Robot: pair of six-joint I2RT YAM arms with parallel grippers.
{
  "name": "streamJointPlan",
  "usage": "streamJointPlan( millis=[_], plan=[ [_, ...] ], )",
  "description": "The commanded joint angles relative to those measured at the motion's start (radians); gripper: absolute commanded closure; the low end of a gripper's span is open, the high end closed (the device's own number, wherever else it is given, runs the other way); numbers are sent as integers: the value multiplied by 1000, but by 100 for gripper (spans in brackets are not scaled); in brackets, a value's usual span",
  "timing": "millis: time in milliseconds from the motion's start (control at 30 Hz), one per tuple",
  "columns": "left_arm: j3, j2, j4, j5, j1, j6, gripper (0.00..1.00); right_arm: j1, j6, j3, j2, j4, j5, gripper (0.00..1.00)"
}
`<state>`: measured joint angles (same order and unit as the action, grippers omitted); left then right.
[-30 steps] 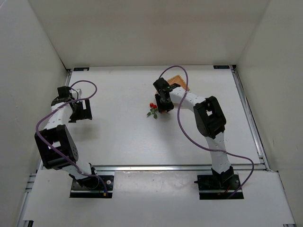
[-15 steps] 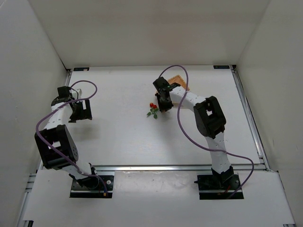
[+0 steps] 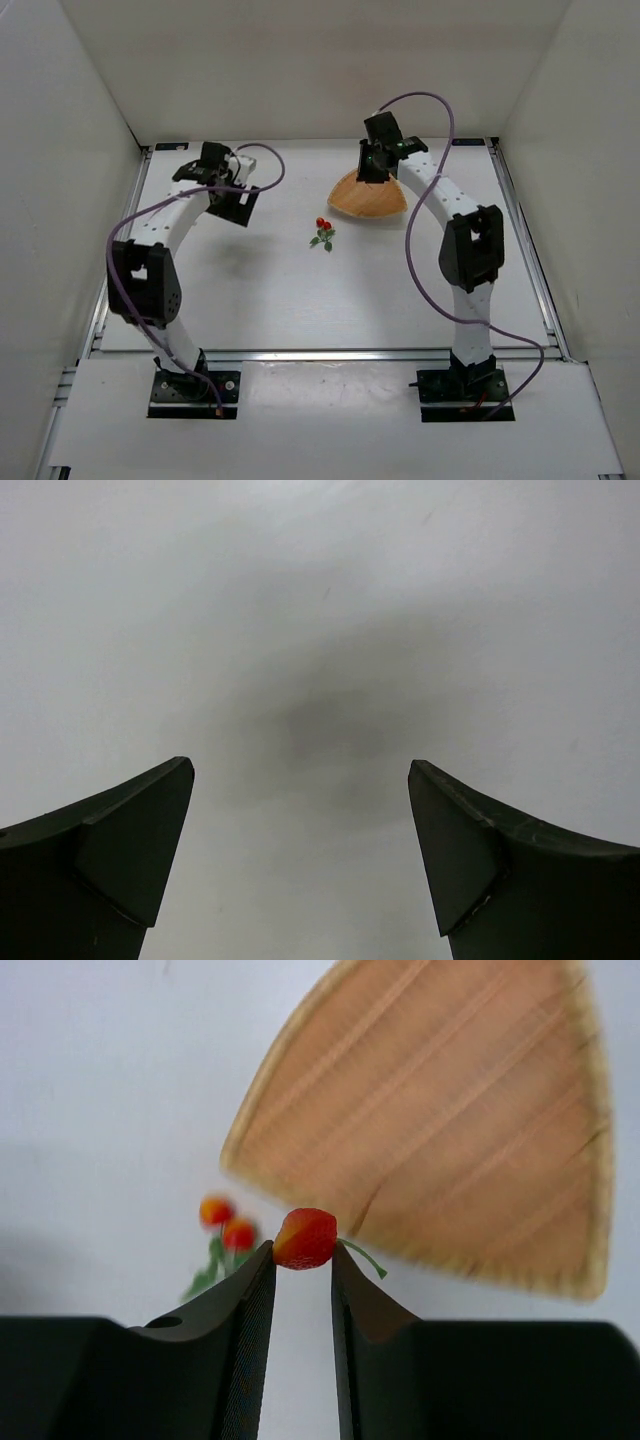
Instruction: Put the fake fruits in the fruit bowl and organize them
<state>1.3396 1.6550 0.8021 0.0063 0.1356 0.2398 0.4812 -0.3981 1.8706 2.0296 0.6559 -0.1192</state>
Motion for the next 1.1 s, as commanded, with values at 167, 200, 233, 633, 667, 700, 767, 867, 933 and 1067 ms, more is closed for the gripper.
streamJointPlan(
  millis=[167,200,233,633,667,700,767,867,933,1067],
  plan=[
    [377,291,128,69,235,-37,1,-174,-248,237,288,65,124,80],
    [419,336,128,69,281,-37,1,-190,-260,222,288,65,124,77],
    [437,356,128,69,301,-37,1,-190,-269,222,288,51,133,73],
    [576,554,128,133,436,-46,1,-227,-220,104,150,42,274,24],
    [590,565,128,133,437,-46,1,-227,-220,93,133,33,274,24],
    [590,575,128,142,437,-46,1,-227,-220,73,120,33,274,24],
    [599,604,118,156,449,-46,1,-227,-220,52,75,33,238,24],
    [599,637,118,190,449,-46,21,-227,-194,6,24,33,193,24],
    [609,649,118,190,449,-46,34,-236,-183,-28,-6,33,171,24],
    [599,649,118,201,449,-37,53,-245,-183,-57,-38,33,161,24]
  ],
)
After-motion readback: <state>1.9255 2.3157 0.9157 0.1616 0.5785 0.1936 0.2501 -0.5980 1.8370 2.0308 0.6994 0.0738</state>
